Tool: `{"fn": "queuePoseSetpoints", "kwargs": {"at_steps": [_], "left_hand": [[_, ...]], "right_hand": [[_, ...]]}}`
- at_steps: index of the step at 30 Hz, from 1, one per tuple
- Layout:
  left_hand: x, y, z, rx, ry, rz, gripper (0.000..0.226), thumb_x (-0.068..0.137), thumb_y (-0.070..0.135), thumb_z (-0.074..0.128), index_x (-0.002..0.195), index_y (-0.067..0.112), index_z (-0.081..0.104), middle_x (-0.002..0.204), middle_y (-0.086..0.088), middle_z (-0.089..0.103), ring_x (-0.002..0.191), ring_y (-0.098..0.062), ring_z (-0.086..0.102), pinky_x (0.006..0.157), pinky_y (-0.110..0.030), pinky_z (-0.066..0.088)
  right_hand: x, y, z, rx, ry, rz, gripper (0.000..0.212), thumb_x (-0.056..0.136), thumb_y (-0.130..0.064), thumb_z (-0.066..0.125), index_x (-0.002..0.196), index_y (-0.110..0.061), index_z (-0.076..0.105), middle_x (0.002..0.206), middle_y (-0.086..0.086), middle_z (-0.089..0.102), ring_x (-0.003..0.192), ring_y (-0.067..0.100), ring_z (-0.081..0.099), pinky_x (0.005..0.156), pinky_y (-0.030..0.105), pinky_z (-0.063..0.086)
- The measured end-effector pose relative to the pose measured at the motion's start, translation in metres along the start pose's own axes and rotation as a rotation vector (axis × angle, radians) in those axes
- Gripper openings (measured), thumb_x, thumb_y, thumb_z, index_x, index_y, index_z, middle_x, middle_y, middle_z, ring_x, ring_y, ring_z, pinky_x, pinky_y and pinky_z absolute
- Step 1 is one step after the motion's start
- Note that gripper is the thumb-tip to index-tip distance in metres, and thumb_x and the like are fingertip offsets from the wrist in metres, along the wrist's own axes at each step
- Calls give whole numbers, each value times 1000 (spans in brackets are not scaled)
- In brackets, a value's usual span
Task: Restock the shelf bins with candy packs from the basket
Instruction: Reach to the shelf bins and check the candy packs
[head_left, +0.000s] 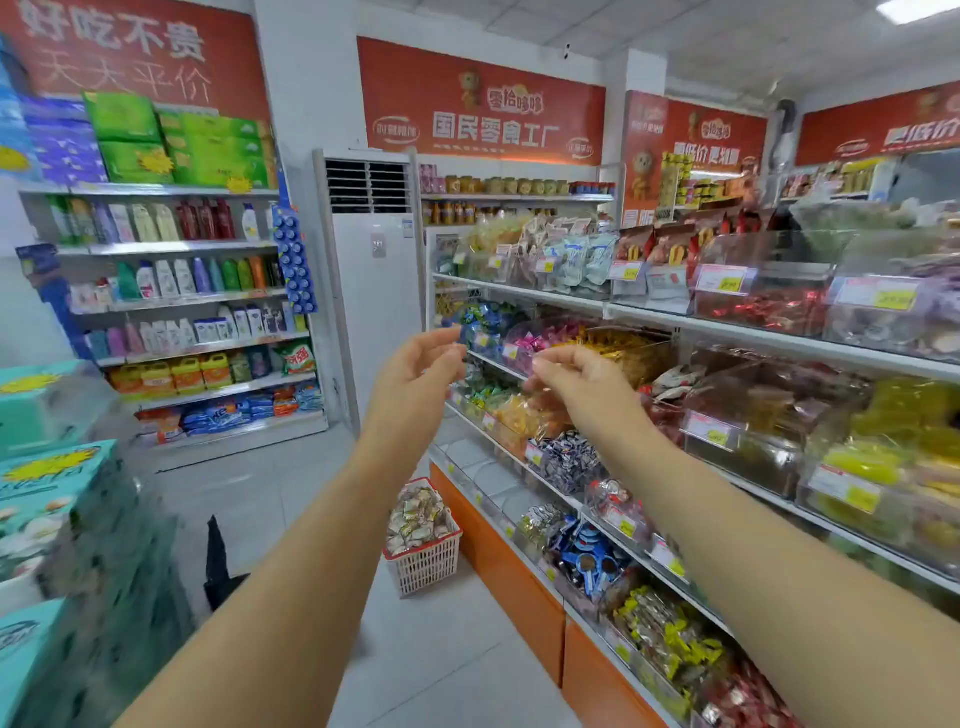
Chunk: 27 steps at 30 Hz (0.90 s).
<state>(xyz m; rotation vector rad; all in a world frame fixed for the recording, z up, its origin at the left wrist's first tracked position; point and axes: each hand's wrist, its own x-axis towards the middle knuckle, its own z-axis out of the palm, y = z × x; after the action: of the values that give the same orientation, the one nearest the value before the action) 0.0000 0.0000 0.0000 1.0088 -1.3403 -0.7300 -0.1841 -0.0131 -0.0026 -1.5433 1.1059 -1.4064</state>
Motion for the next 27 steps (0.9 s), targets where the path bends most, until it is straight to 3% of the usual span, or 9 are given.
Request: {"fn": "queuePoseSetpoints", "kwargs": {"at_steps": [4, 11, 18, 27], "left_hand": [[44, -47, -9, -8, -35, -41, 17, 102, 22, 56, 108, 36, 63, 110, 11, 71, 102, -9, 68, 94, -31, 52], [164, -123, -62, -22, -25, -107, 19, 101, 17, 56, 106, 34, 65, 103, 12, 73, 100, -12, 69, 91, -31, 53], [265, -208, -85, -34, -39, -213, 18, 102, 19, 55, 107, 33, 65, 98, 17, 74, 94, -9, 69, 86, -28, 50], [392, -305, -89, -20, -23, -246, 19, 103, 16, 53, 110, 31, 64, 104, 13, 73, 93, -7, 69, 90, -29, 52]], "right_hand": [[49, 36, 31, -22, -14, 29, 12, 98, -19, 59, 106, -11, 63, 92, 6, 73, 71, 13, 65, 58, 20, 51], [166, 89, 116, -64, -16, 73, 12, 98, -20, 60, 107, -14, 63, 91, 3, 73, 69, 10, 65, 74, 34, 54], [272, 148, 171, -44, -29, 149, 7, 97, -20, 61, 103, -17, 63, 89, 2, 74, 70, 11, 66, 69, 29, 51], [410, 230, 205, -14, -33, 175, 6, 97, -19, 61, 101, -17, 64, 90, 4, 73, 75, 16, 67, 69, 29, 51]]}}
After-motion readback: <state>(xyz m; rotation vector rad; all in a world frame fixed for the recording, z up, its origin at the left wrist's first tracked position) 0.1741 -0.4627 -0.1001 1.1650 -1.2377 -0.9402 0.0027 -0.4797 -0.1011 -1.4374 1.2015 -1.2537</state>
